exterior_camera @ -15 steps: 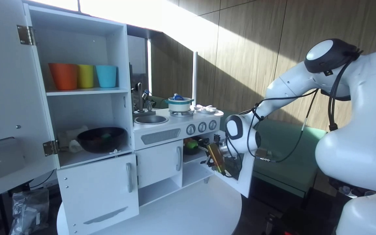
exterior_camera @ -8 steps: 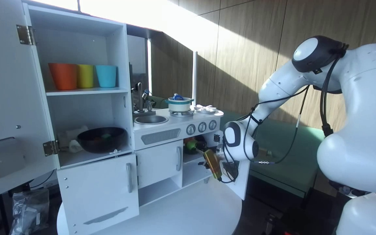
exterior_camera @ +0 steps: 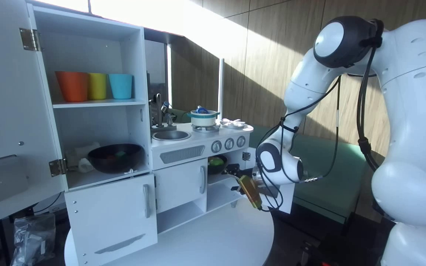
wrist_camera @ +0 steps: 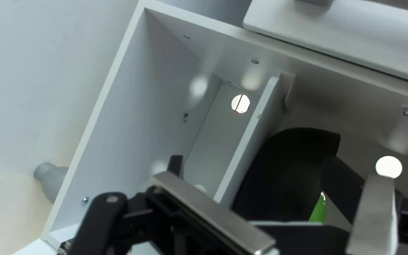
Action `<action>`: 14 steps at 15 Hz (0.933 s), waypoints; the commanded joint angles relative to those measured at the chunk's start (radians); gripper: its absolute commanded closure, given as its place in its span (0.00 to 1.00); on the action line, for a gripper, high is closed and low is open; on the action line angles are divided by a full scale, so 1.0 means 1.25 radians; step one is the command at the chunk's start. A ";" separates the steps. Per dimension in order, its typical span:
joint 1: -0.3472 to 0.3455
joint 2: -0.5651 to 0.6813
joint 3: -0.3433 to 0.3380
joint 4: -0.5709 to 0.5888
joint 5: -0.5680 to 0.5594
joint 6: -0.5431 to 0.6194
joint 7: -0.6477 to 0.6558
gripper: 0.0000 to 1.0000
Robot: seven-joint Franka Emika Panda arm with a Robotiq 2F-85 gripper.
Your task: Open the cabinet door on the left and pull out the black bowl
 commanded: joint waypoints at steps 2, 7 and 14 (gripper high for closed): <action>0.237 -0.103 -0.189 -0.090 0.007 -0.043 0.033 0.00; 0.347 -0.137 -0.268 -0.114 -0.007 -0.014 0.034 0.00; 0.429 -0.188 -0.320 -0.149 -0.011 0.140 -0.062 0.00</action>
